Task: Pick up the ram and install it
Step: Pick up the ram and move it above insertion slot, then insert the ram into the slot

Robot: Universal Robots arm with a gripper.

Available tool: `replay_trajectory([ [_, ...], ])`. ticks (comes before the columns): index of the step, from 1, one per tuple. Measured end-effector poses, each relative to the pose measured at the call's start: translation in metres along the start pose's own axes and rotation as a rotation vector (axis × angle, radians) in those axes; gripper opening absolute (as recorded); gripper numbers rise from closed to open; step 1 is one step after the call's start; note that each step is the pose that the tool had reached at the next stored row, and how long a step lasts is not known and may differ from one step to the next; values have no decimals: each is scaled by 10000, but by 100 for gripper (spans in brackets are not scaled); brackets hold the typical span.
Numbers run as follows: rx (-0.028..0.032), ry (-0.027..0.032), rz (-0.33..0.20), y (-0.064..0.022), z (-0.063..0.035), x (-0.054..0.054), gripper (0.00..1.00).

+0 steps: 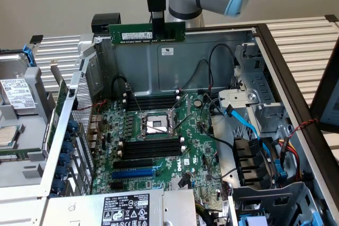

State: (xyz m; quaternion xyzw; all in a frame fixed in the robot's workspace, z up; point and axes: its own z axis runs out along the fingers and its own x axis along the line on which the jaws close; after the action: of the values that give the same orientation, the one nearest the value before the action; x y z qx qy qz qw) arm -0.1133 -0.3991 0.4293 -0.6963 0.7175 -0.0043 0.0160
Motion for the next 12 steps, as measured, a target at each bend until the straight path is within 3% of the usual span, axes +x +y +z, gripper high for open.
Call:
replay_trajectory([
  [12, 3, 5, 169, -6, 217, 17, 14],
])
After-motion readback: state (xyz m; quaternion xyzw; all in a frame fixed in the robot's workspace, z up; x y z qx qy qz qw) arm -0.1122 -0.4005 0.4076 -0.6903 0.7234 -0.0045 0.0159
